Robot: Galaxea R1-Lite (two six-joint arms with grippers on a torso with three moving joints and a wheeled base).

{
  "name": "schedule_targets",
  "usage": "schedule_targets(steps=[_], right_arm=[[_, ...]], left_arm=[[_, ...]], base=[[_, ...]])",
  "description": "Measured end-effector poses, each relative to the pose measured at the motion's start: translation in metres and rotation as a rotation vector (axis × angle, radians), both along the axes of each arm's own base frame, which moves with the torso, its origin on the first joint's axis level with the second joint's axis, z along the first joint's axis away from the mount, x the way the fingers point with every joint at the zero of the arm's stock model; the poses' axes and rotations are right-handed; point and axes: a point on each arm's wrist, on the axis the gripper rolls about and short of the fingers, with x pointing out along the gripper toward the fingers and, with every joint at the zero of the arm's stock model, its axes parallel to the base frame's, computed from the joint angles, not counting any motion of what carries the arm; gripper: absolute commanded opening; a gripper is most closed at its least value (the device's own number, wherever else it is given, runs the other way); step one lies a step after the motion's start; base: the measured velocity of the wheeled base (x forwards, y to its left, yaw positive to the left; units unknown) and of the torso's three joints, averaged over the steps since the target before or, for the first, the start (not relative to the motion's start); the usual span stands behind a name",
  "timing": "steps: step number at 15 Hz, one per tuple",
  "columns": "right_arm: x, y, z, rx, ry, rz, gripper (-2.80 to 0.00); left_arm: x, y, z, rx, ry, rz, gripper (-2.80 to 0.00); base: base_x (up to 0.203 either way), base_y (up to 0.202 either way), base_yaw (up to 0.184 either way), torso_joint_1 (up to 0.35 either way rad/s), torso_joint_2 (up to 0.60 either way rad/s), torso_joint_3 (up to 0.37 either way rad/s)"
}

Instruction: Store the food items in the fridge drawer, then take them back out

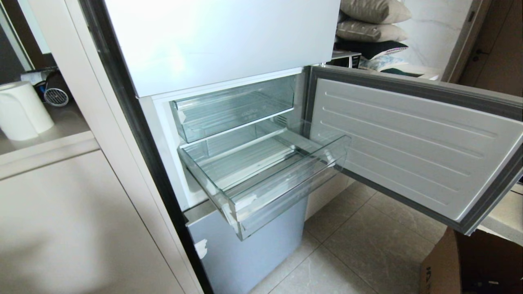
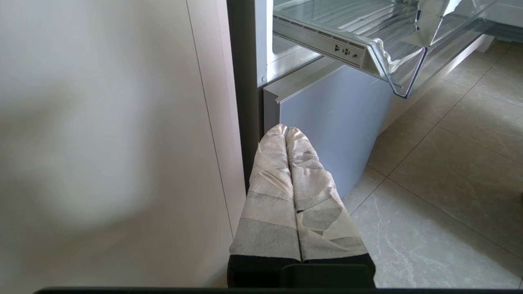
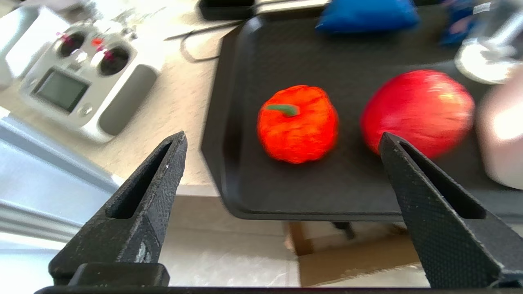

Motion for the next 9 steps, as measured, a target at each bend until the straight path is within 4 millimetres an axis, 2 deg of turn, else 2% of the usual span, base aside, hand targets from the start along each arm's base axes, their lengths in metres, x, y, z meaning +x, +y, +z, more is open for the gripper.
schedule_targets(steps=[4,9], right_arm=[[0.01,-0.02,-0.009,-0.012,-0.013,0.037,0.0],[0.029,-0.058,-0.025,-0.012,0.0,0.046,0.0]], left_arm=[[0.0,0.0,0.0,0.0,0.0,0.0,-2.8],[0.0,0.0,0.0,0.0,0.0,0.0,-2.8]], base=[[0.0,0.0,0.0,0.0,0.0,0.0],[0.0,0.0,0.0,0.0,0.0,0.0]])
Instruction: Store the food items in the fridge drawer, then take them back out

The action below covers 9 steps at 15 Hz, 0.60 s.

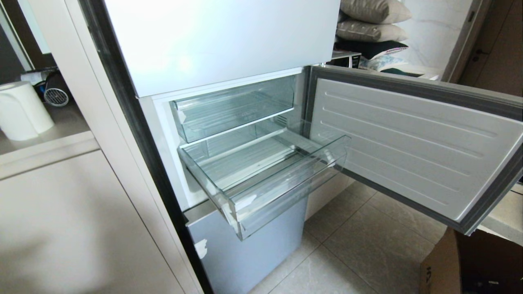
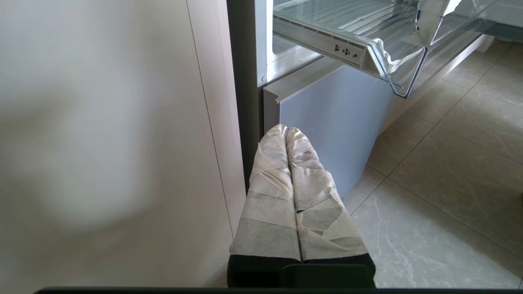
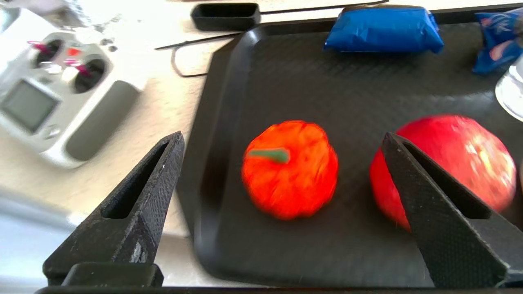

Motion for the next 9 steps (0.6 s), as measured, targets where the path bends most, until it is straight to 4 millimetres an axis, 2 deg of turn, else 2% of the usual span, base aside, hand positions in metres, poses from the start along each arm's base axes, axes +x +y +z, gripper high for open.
schedule_targets(steps=[5,9], right_arm=[[0.02,-0.035,-0.025,0.025,-0.007,0.068,0.0],[0.036,-0.044,-0.042,0.048,-0.003,0.105,0.0]], left_arm=[[0.0,0.0,0.0,0.0,0.0,0.0,-2.8],[0.0,0.0,0.0,0.0,0.0,0.0,-2.8]], base=[[0.0,0.0,0.0,0.0,0.0,0.0],[0.0,0.0,0.0,0.0,0.0,0.0]])
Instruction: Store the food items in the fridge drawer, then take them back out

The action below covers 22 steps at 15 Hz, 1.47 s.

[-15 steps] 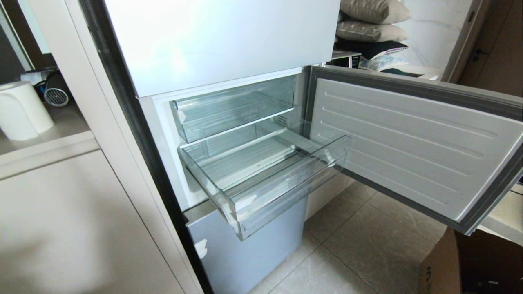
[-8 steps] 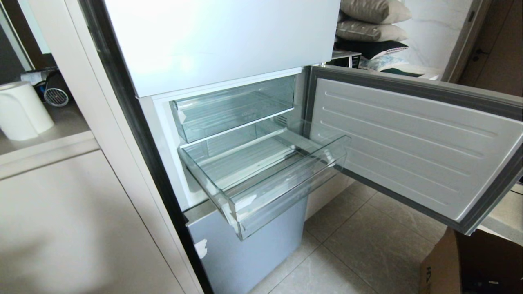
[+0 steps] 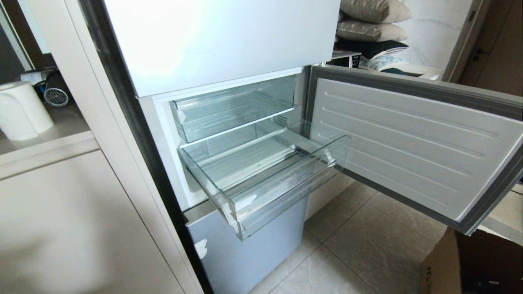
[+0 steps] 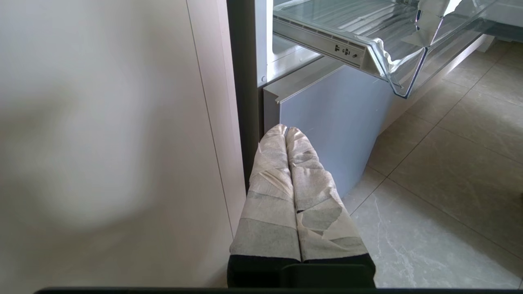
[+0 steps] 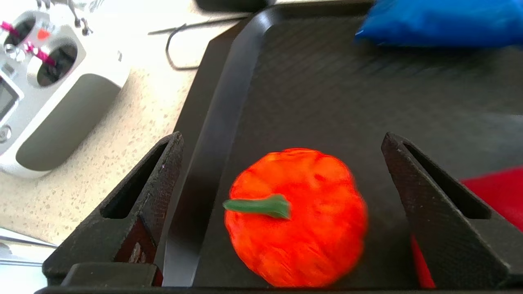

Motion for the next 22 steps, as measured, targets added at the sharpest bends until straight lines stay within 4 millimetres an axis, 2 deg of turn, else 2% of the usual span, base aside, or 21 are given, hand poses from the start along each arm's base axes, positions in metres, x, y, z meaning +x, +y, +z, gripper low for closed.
schedule_targets(steps=[4,17,18,22], right_arm=[[0.007,0.001,-0.009,0.018,0.011,0.018,0.0],[0.008,0.003,-0.024,0.049,0.039,0.024,0.0],[0.008,0.004,-0.024,0.046,0.045,0.027,-2.8],[0.008,0.008,-0.026,0.048,0.054,0.033,-2.8]], left_arm=[[0.0,0.0,0.0,0.0,0.0,0.0,-2.8],[0.0,0.0,0.0,0.0,0.0,0.0,-2.8],[0.0,0.0,0.0,0.0,0.0,0.0,-2.8],[0.0,0.0,0.0,0.0,0.0,0.0,-2.8]], base=[[0.0,0.0,0.0,0.0,0.0,0.0],[0.0,0.0,0.0,0.0,0.0,0.0],[0.0,0.0,0.0,0.0,0.0,0.0],[0.0,0.0,0.0,0.0,0.0,0.0]])
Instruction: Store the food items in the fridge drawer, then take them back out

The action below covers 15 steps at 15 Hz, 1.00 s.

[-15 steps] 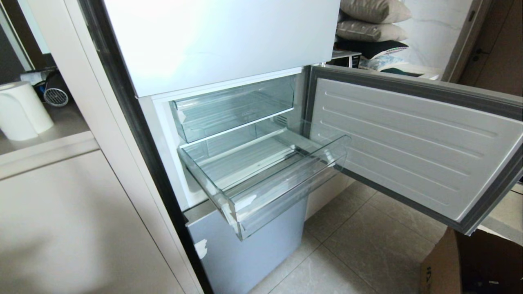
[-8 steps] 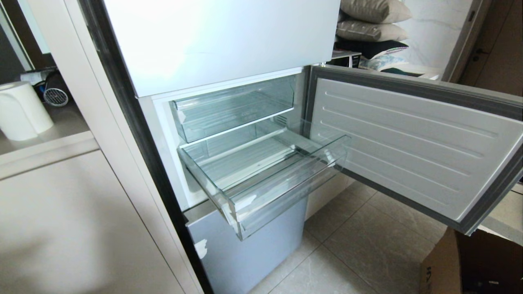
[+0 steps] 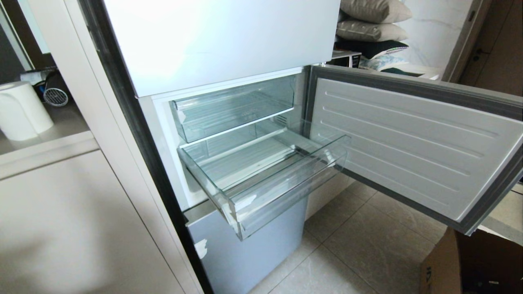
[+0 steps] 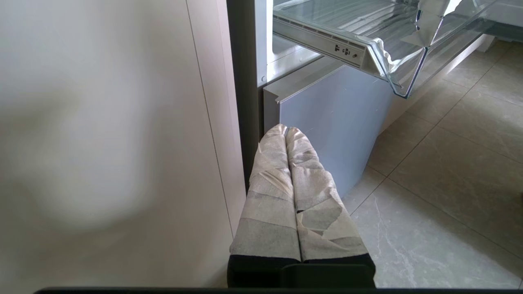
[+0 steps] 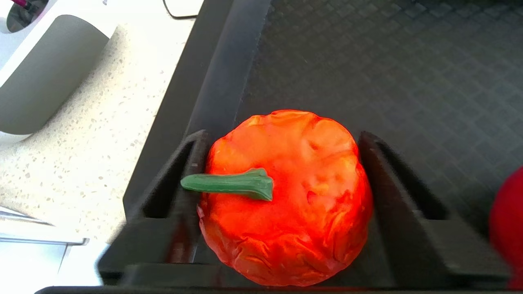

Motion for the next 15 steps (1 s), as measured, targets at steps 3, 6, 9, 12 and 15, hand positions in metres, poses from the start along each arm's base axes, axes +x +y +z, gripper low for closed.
schedule_targets(steps=[3,6,9,12,15], right_arm=[[-0.002,0.004,0.006,-0.005,-0.005,-0.002,-2.8],[-0.009,0.014,0.019,-0.014,-0.012,-0.008,-2.8],[-0.022,0.035,0.036,-0.023,-0.017,-0.011,-2.8],[-0.043,0.069,0.056,-0.024,-0.01,-0.023,-2.8],[-0.071,0.114,0.075,-0.032,-0.002,-0.036,-2.8]], left_arm=[[0.0,0.0,0.0,0.0,0.0,0.0,-2.8],[0.0,0.0,0.0,0.0,0.0,0.0,-2.8],[0.0,0.0,0.0,0.0,0.0,0.0,-2.8],[0.0,0.0,0.0,0.0,0.0,0.0,-2.8],[0.0,0.0,0.0,0.0,0.0,0.0,-2.8]], base=[[0.0,0.0,0.0,0.0,0.0,0.0],[0.0,0.0,0.0,0.0,0.0,0.0],[0.0,0.0,0.0,0.0,0.0,0.0],[0.0,0.0,0.0,0.0,0.0,0.0],[0.0,0.0,0.0,0.0,0.0,0.0]])
